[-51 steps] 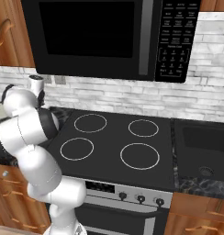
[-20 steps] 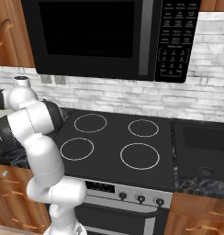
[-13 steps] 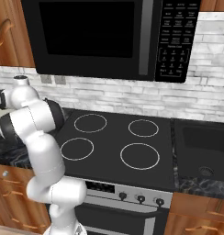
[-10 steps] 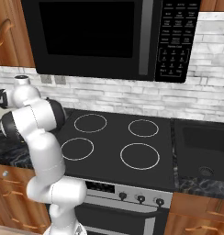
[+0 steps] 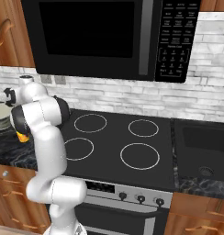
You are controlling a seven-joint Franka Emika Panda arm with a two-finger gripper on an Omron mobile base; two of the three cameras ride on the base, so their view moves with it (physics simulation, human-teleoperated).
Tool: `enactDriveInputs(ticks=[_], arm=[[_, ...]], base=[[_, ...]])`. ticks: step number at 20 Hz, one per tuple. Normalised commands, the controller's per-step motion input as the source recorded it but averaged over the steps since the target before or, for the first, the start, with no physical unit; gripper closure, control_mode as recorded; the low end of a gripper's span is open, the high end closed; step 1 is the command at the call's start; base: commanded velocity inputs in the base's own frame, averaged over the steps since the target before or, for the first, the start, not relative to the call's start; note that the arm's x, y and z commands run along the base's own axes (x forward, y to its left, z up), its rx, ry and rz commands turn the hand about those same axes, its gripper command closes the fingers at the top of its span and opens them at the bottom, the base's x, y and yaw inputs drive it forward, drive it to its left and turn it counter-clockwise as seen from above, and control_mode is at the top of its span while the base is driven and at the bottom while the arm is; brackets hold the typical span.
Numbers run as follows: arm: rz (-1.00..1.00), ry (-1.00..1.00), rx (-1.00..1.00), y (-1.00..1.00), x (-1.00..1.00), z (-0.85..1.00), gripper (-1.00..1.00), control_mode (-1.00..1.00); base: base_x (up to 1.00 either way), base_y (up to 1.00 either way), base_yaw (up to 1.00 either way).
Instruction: Pick the cup and bowl from the counter and place them on the counter next to the sink.
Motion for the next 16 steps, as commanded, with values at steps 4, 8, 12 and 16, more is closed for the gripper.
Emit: enactDriveInputs(ticks=[4, 8, 12, 16], arm=[[0.00, 0.06, -0.03, 0.13, 0.18, -0.08, -1.00, -1.00], [0.00, 0.05, -0.03, 0.18, 0.05, -0.07, -1.00, -1.00], [0.00, 0.01, 0.00, 0.25, 0.00, 0.00, -1.00, -1.00], [0.00, 0.00, 0.00, 0.08, -0.03, -0.03, -1.00, -1.00]], base=[[0.00, 0.00, 0.00], [0.00, 0.00, 0.00], [0.00, 0.00, 0.00], [0.00, 0.00, 0.00]])
